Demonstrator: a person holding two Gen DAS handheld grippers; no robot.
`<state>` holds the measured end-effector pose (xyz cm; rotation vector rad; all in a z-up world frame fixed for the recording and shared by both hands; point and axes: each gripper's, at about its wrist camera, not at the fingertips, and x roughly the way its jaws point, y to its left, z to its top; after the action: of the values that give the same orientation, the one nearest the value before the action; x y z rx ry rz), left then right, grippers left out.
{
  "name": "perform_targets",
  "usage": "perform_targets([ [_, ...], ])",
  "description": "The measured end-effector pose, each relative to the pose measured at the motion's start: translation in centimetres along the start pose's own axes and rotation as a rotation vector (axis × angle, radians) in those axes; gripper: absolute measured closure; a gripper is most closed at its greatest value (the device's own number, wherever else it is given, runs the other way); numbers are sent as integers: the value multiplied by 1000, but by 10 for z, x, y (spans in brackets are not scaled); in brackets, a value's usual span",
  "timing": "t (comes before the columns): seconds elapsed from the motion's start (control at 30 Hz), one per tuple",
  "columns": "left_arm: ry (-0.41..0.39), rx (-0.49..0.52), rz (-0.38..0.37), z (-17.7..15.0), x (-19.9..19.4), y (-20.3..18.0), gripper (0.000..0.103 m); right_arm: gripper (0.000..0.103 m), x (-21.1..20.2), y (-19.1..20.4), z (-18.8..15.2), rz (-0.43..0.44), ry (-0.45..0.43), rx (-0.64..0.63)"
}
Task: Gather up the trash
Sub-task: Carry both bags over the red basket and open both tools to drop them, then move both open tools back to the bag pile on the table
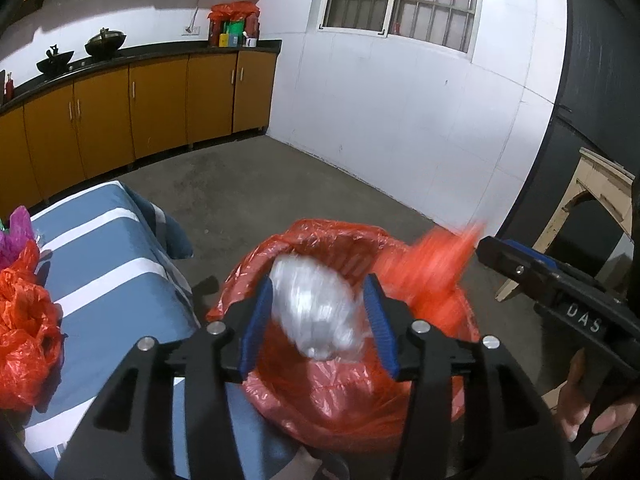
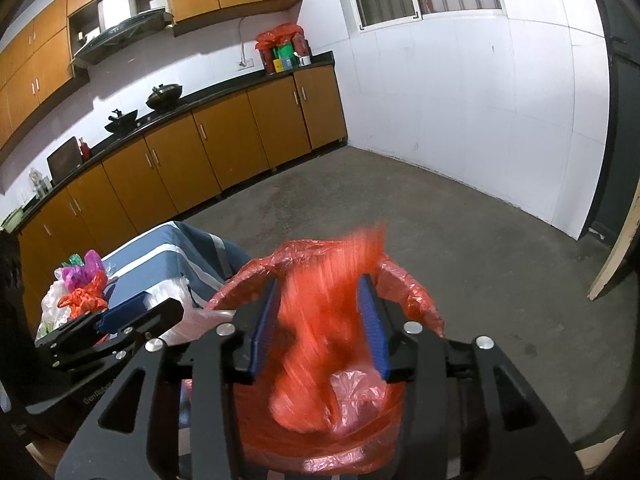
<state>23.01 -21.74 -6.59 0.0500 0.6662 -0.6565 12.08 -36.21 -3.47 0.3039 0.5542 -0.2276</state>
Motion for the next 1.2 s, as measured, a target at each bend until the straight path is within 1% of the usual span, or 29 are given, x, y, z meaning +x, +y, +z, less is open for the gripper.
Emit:
perform_targets([
  [0.13,3,-17,0,-2,-1,6,52,56,-1,-3,0,-10,-1,2],
  [0.3,-8,-35,28,-3,-7,15,47,55,-6,-3,-1,-40,-13,-16],
  [0.33,-15,-41,41,-3,-10,18,46,52,-6,-3,0,-44,-15,-20],
  [0.37,-21,-45,54,-4,-13,21,43,48,-8,-2,-1,-52,-21,-28],
  [0.4,-28,-48,71,-4,-16,23,39,46,-8,-1,1,-55,-26,-33],
  [0.47,-46,-54,126,-8,-25,31,33,37,-10,3,2,-61,-37,-47],
  [0.5,-53,-56,152,-9,-30,34,30,34,-11,7,2,-61,-41,-60],
  [0.57,-73,-65,220,-14,-42,43,26,25,-11,18,2,-54,-49,-93],
  [0.67,-90,-76,300,-21,-60,60,22,23,-12,32,0,-42,-61,-138],
  [0.77,-98,-99,379,-31,-79,81,20,23,-10,54,-2,-12,-65,-179],
  [0.9,-112,-158,474,-48,-109,118,20,23,-5,92,-6,66,-51,-216],
  [1.0,-126,-206,560,-62,-135,147,20,23,1,127,-13,130,-34,-260],
  [1.2,-160,-277,725,-93,-187,200,20,35,18,203,-33,279,27,-340],
])
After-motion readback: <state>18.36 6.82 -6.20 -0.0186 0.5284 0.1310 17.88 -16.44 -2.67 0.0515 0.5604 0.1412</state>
